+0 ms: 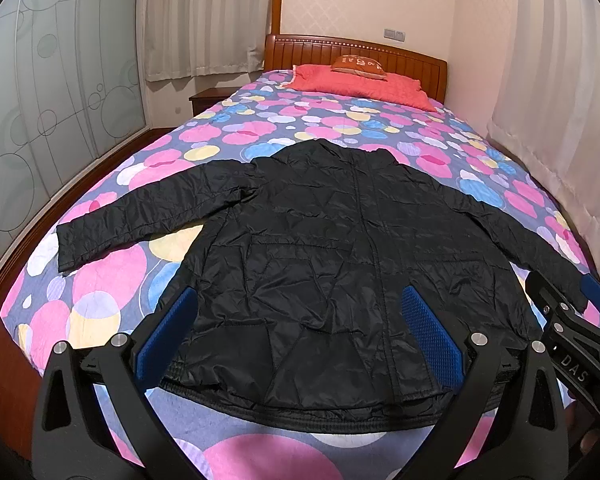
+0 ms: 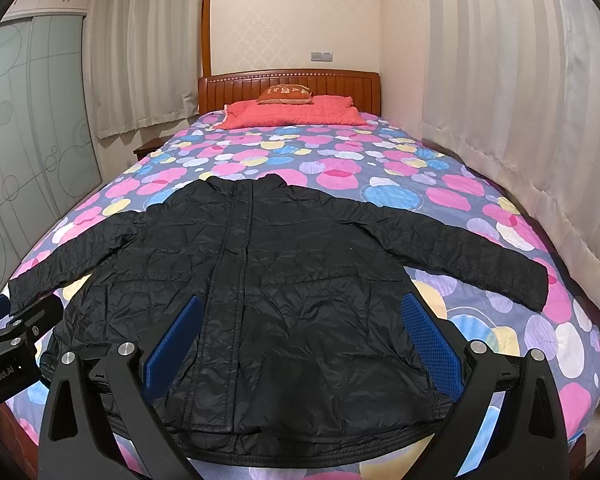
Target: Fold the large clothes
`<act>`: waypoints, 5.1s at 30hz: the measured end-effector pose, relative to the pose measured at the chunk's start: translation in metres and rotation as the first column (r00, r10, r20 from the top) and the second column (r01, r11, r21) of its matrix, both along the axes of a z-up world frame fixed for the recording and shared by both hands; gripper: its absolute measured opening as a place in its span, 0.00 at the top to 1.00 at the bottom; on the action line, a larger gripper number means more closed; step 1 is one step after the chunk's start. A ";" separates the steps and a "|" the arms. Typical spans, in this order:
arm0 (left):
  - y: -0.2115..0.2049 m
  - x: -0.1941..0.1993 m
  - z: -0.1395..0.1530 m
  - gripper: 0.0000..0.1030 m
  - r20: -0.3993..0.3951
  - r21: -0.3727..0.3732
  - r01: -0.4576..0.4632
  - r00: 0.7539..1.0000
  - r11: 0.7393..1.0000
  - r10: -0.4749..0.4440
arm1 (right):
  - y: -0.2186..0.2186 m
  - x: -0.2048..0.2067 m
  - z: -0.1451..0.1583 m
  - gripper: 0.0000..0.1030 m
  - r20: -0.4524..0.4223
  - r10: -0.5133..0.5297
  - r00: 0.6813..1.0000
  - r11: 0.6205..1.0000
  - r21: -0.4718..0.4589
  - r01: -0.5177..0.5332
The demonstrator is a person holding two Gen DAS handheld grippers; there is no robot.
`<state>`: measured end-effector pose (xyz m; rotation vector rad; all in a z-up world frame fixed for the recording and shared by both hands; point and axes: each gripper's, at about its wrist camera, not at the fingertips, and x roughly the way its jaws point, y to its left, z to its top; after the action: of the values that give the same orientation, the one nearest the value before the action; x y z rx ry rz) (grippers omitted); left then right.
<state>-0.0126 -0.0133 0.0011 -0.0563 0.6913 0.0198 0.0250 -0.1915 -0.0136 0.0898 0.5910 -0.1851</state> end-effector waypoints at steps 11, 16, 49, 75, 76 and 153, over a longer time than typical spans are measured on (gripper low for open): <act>0.000 0.001 -0.003 0.02 -0.004 0.000 0.007 1.000 1.000 -0.007 | 0.000 0.000 0.000 0.05 0.000 0.001 1.000 1.000 -0.003 -0.001; 0.002 0.003 -0.003 0.02 -0.007 0.000 0.006 1.000 1.000 -0.006 | 0.000 0.001 0.000 0.05 -0.001 0.000 1.000 1.000 -0.002 0.000; 0.004 0.003 -0.002 0.02 -0.003 0.000 0.008 1.000 1.000 -0.008 | 0.001 -0.001 0.000 0.05 0.001 0.001 1.000 1.000 -0.005 -0.001; 0.004 0.004 -0.002 0.02 -0.006 -0.001 0.009 1.000 1.000 -0.009 | 0.001 0.001 -0.002 0.05 0.002 0.001 1.000 1.000 -0.008 -0.001; 0.003 0.003 -0.002 0.02 -0.009 -0.003 0.009 1.000 1.000 -0.009 | 0.002 0.001 -0.002 0.05 0.002 0.001 1.000 1.000 -0.006 -0.001; 0.150 0.132 -0.162 0.02 -0.296 -0.013 -0.428 0.865 0.904 0.405 | -0.145 0.220 -0.031 0.90 0.178 -0.090 0.980 0.926 0.377 0.016</act>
<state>0.1191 0.1367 -0.1609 -0.2841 0.9616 0.4272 0.2451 -0.3363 -0.0441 0.4909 0.4238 -0.1121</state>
